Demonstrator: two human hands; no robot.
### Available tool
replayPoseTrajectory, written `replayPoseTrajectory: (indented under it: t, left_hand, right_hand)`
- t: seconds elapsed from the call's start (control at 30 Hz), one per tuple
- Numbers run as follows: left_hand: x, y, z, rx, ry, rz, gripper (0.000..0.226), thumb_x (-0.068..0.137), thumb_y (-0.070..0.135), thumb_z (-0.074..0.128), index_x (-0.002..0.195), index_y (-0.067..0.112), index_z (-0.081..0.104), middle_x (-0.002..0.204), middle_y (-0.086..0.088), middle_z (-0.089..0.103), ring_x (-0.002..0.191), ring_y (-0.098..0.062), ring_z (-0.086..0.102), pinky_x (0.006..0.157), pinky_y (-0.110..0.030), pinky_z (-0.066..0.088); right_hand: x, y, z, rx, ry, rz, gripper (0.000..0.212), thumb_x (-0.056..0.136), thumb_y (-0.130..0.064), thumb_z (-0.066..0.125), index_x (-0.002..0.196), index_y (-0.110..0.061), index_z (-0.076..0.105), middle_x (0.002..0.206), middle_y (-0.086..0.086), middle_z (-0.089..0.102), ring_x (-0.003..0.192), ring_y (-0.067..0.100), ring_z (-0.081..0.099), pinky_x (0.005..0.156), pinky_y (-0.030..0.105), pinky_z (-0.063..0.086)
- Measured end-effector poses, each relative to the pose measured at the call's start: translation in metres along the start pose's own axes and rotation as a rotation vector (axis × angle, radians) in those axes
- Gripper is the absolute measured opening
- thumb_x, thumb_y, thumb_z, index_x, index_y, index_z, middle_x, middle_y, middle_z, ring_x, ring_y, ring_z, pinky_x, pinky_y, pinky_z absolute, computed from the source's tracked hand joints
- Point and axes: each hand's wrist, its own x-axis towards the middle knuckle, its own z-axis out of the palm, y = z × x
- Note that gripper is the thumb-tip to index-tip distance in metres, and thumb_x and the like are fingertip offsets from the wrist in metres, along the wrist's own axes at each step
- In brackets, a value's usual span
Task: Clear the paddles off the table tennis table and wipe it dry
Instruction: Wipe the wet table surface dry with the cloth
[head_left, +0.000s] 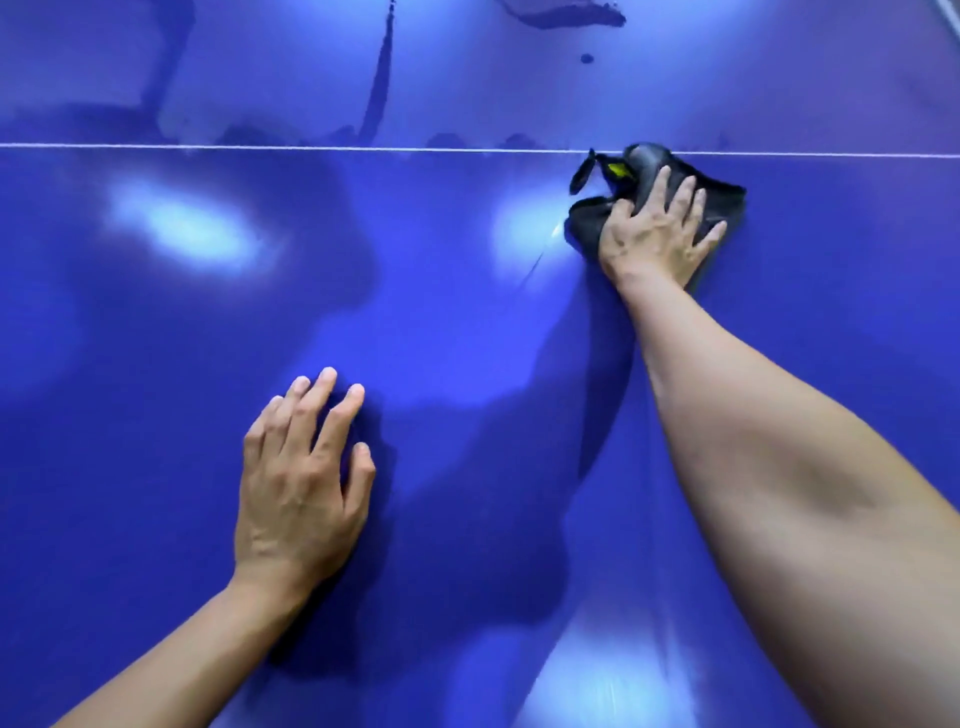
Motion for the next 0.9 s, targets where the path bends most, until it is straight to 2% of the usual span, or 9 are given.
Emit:
replayPoseTrajectory:
  t: [0.07, 0.23, 0.33, 0.43, 0.53, 0.63, 0.73, 0.8, 0.9]
  left_hand:
    - [-0.001, 0.000, 0.001, 0.002, -0.001, -0.003, 0.049, 0.097, 0.026, 0.044, 0.143, 0.011, 0.055, 0.154, -0.013, 0.045, 0.145, -0.035, 0.039, 0.121, -0.049, 0.026]
    - [0.000, 0.000, -0.001, -0.001, -0.023, 0.001, 0.052, 0.097, 0.029, 0.042, 0.145, 0.011, 0.053, 0.156, -0.012, 0.043, 0.147, -0.033, 0.036, 0.122, -0.050, 0.025]
    - [0.001, 0.000, -0.001, -0.005, -0.035, 0.005, 0.052, 0.096, 0.027, 0.044, 0.144, 0.012, 0.053, 0.157, -0.010, 0.042, 0.147, -0.033, 0.036, 0.122, -0.049, 0.025]
    - [0.001, 0.002, 0.000, 0.016, -0.036, 0.000, 0.053, 0.095, 0.028, 0.043, 0.145, 0.013, 0.053, 0.158, -0.009, 0.041, 0.147, -0.032, 0.036, 0.122, -0.049, 0.025]
    - [0.001, 0.003, 0.000, 0.017, -0.036, -0.015, 0.053, 0.095, 0.027, 0.042, 0.145, 0.012, 0.053, 0.158, -0.009, 0.042, 0.148, -0.032, 0.036, 0.122, -0.049, 0.024]
    - [0.001, 0.004, 0.000, 0.012, -0.026, -0.027, 0.052, 0.096, 0.027, 0.041, 0.144, 0.011, 0.053, 0.157, -0.009, 0.042, 0.147, -0.032, 0.036, 0.122, -0.050, 0.024]
    - [0.001, 0.003, 0.000, 0.018, -0.011, -0.026, 0.051, 0.096, 0.025, 0.041, 0.143, 0.010, 0.053, 0.156, -0.010, 0.043, 0.147, -0.033, 0.037, 0.121, -0.051, 0.025]
    - [0.001, 0.002, 0.000, 0.021, -0.004, -0.016, 0.050, 0.097, 0.024, 0.042, 0.143, 0.010, 0.053, 0.156, -0.011, 0.043, 0.146, -0.033, 0.037, 0.121, -0.051, 0.026]
    - [0.001, 0.002, 0.000, 0.020, -0.001, -0.008, 0.049, 0.097, 0.022, 0.043, 0.143, 0.010, 0.053, 0.155, -0.013, 0.044, 0.146, -0.034, 0.037, 0.120, -0.051, 0.026]
  right_hand:
    - [-0.018, -0.047, 0.009, -0.010, -0.003, -0.140, 0.068, 0.099, -0.047, 0.034, 0.162, -0.027, 0.021, 0.170, 0.004, 0.016, 0.157, 0.020, 0.010, 0.124, 0.056, -0.002]
    - [-0.139, -0.187, 0.036, -0.038, -0.182, -0.738, 0.065, 0.098, -0.048, 0.036, 0.160, -0.033, 0.024, 0.169, -0.002, 0.018, 0.156, 0.013, 0.010, 0.124, 0.051, -0.007]
    - [-0.169, -0.201, 0.038, -0.032, -0.287, -0.911, 0.061, 0.100, -0.047, 0.032, 0.160, -0.036, 0.024, 0.170, -0.005, 0.017, 0.156, 0.010, 0.009, 0.125, 0.048, -0.007]
    - [-0.124, -0.158, 0.030, -0.015, -0.214, -0.840, 0.061, 0.101, -0.046, 0.034, 0.160, -0.037, 0.025, 0.169, -0.005, 0.019, 0.155, 0.009, 0.012, 0.126, 0.047, -0.003]
    - [-0.040, -0.067, 0.008, -0.047, -0.082, -0.511, 0.063, 0.100, -0.045, 0.035, 0.161, -0.035, 0.023, 0.169, -0.004, 0.020, 0.155, 0.012, 0.014, 0.126, 0.048, -0.001]
    - [0.026, 0.027, -0.018, -0.044, -0.035, -0.196, 0.065, 0.100, -0.045, 0.032, 0.162, -0.029, 0.022, 0.169, 0.003, 0.018, 0.156, 0.018, 0.014, 0.126, 0.051, 0.000]
    - [0.038, 0.044, -0.020, -0.028, 0.021, -0.011, 0.066, 0.099, -0.044, 0.031, 0.162, -0.025, 0.023, 0.169, 0.007, 0.018, 0.156, 0.020, 0.012, 0.126, 0.052, 0.000]
    - [0.024, 0.017, -0.014, -0.015, 0.033, 0.000, 0.068, 0.097, -0.045, 0.029, 0.162, -0.025, 0.023, 0.169, 0.008, 0.017, 0.157, 0.021, 0.011, 0.125, 0.054, 0.000]
    - [-0.030, -0.060, 0.004, -0.049, -0.014, -0.274, 0.067, 0.097, -0.045, 0.032, 0.161, -0.027, 0.024, 0.169, 0.007, 0.019, 0.156, 0.021, 0.014, 0.125, 0.054, 0.000]
